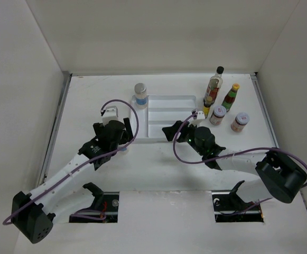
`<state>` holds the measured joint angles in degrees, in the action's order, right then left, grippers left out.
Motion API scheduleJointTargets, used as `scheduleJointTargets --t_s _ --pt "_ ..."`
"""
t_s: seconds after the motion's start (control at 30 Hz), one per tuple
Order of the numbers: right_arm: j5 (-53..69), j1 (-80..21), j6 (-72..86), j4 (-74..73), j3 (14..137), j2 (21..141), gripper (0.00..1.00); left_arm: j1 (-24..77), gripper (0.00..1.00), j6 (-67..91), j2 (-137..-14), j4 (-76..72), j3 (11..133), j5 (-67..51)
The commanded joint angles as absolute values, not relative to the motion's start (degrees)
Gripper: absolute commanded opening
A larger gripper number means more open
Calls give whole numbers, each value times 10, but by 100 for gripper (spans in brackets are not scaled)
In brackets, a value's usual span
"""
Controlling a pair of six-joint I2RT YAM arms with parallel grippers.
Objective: Organize the condiment bottles
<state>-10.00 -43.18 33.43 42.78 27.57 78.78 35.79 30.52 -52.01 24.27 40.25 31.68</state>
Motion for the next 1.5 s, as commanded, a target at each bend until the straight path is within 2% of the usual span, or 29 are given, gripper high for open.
scheduleJointTargets --t_s 0.0,0.07,0.13,0.2,0.27,0.33,0.4,0.53,0.63,0.83,1.13,1.47 --pt "-91 -428 338 442 287 791 99 363 96 311 -546 226 395 315" --pt "-90 -428 339 442 287 790 99 362 93 309 -562 211 391 322" --pt "-90 -428 337 441 287 785 99 361 86 305 -576 187 388 324" --pt "-90 -428 336 441 287 787 99 359 72 301 -590 178 394 324" --pt "-89 -428 340 441 287 791 99 359 51 290 -599 185 410 327" --pt "-86 -428 341 441 286 787 99 359 41 272 -595 197 432 334" --pt "-89 -428 338 441 284 783 99 358 36 253 -585 218 473 351" --pt "-84 -427 343 439 287 793 99 356 35 203 -579 223 556 381" --pt "-88 -428 338 439 287 787 99 353 35 181 -608 164 584 375" --pt "-88 -425 339 439 285 783 99 342 35 163 -738 36 628 316" --pt "-86 -425 339 439 286 785 99 320 36 168 -896 -51 701 279" --pt "-83 -425 339 439 287 789 100 305 37 168 -1000 -88 686 293"
